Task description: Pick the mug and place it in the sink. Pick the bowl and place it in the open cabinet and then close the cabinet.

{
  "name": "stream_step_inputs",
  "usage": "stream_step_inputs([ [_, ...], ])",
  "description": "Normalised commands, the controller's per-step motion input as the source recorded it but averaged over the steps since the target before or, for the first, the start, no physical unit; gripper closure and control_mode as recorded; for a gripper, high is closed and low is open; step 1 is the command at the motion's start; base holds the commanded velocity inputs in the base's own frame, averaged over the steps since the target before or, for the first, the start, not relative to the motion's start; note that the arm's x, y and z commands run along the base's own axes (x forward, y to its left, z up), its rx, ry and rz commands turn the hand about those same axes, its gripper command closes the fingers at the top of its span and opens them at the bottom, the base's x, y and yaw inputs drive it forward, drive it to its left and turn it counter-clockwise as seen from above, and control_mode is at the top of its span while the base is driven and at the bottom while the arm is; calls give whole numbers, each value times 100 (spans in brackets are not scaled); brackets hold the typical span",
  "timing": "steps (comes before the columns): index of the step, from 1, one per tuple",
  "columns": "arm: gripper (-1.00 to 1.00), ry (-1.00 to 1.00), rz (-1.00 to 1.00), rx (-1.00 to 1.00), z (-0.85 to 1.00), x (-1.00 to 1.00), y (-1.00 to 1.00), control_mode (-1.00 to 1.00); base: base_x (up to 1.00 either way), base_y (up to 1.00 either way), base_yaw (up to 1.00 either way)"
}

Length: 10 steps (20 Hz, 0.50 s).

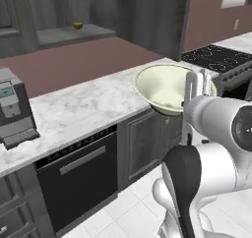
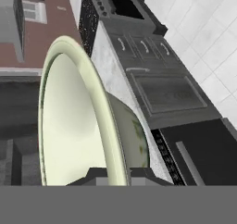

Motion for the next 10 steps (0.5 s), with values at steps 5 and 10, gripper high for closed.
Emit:
stream_step_inputs([
  [5,100,0,0,0,0,0,0,100,91,41,44],
  [10,100,0,0,0,0,0,0,100,74,-5,42],
])
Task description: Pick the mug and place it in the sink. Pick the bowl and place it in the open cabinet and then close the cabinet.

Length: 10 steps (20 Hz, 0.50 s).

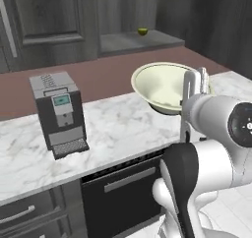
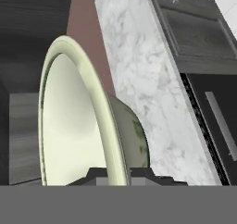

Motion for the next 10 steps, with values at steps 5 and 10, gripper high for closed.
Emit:
stream_step_inputs([
  [5,100,0,0,0,0,0,0,100,21,-38,9],
  [10,100,0,0,0,0,0,0,100,0,7,-43],
])
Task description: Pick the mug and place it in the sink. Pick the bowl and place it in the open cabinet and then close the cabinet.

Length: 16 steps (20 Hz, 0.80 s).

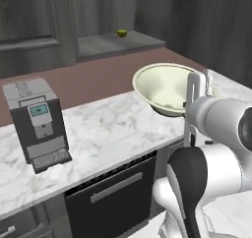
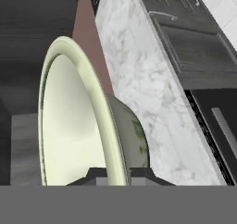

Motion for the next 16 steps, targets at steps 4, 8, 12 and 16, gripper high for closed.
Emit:
stream_step_inputs([
  [4,100,0,0,0,0,0,0,100,0,26,-53],
  [8,100,0,0,0,0,0,0,100,0,62,-40],
  [12,100,0,0,0,0,0,0,100,0,50,-24],
  [16,100,0,0,0,0,0,0,100,32,18,-2],
])
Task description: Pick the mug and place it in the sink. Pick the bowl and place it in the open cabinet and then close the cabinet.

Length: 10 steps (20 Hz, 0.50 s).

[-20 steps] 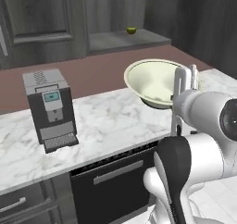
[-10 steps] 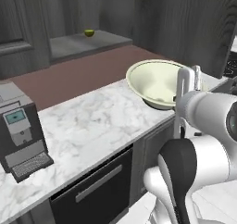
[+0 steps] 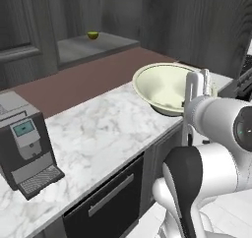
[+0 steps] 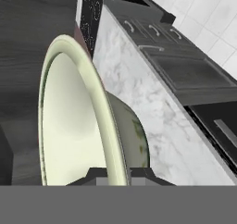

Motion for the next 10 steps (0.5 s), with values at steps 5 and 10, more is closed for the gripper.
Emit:
stream_step_inputs([
  [5,100,0,0,0,0,0,0,100,75,0,0],
  [10,100,0,0,0,0,0,0,100,72,6,0],
])
